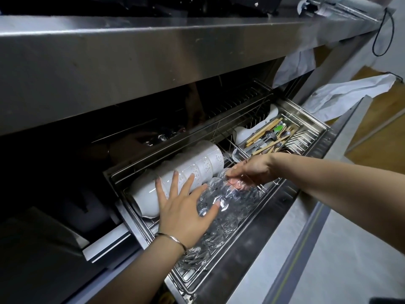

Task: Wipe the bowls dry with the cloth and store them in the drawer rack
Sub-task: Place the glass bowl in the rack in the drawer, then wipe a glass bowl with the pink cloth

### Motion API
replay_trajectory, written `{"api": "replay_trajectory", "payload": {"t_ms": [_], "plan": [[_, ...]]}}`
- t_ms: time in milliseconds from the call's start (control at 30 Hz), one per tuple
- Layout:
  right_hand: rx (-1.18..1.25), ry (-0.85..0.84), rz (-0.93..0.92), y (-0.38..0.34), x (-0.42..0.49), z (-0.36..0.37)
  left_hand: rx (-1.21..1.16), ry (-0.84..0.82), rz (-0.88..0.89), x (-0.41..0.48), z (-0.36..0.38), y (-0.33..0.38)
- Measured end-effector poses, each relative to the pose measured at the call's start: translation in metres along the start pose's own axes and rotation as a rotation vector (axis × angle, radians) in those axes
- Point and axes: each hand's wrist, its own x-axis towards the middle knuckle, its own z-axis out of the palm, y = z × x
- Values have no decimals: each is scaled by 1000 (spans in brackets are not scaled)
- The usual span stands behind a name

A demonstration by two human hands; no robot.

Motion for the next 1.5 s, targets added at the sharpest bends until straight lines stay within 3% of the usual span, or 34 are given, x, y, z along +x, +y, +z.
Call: {"api": "replay_trajectory", "payload": {"t_ms": [367,467,667,867,967,1200,1500], "plan": [[-142,61,-17,-7,-13,4,-17,-13,-8,0,0,0],[-112,251,-163,-7,-27,4,-16,-34,5,0,-1,-1],[181,647,-592,3,-77,31,-164,-110,12,-11,-24,0],[96,880,-808,2,-146,94,-294,58,156,-43,-99,4],[25,933,-950,-15,-184,131,-300,185,219,-70,-149,-3],[-253,968,-1078,-73,-241,205,-229,380,330,-139,-269,-31],[-541,855,-1249,-161,-270,304,-11,529,122,-227,-377,-129]]}}
